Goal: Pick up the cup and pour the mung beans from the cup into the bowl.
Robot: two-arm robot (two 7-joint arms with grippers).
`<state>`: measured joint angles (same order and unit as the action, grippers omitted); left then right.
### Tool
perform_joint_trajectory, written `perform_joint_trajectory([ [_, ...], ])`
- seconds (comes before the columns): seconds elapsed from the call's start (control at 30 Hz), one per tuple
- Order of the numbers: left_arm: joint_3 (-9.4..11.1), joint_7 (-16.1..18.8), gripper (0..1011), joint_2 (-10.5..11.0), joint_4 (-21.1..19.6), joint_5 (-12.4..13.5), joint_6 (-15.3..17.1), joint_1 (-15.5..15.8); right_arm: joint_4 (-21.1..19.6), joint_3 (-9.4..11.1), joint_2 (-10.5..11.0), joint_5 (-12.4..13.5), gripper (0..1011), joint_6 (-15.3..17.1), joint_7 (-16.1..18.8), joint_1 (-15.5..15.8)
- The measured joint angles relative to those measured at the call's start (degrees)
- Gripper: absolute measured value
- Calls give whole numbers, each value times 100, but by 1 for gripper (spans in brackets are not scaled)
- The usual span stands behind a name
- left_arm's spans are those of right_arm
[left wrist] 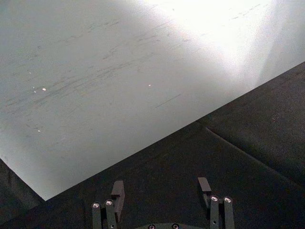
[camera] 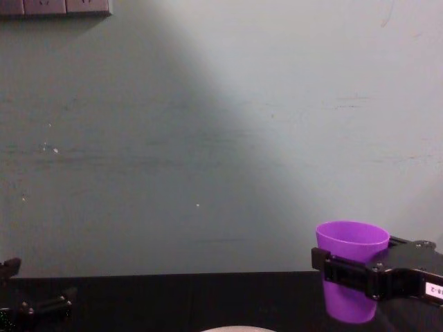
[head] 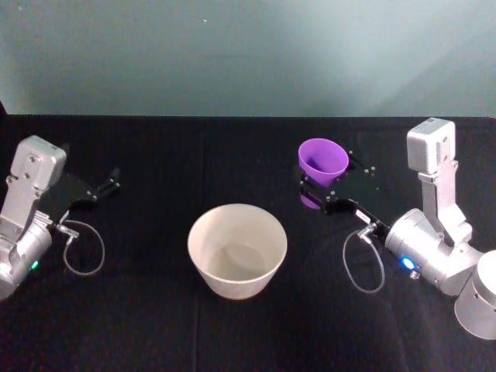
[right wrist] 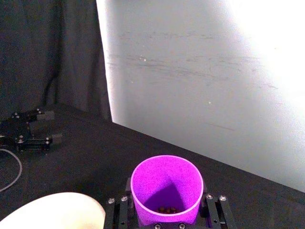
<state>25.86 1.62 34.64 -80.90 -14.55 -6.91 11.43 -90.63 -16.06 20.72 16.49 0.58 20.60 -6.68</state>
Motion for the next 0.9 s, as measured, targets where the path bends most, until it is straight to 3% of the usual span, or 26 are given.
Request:
perform_joint_trajectory([
  [0.77,0,0,1000,0,0,0,0,0,0,0,0,0,735,0,0,0],
  [0.9,0,0,1000,0,0,0,0,0,-84,-69,65,-208,734,24,-95,-4],
])
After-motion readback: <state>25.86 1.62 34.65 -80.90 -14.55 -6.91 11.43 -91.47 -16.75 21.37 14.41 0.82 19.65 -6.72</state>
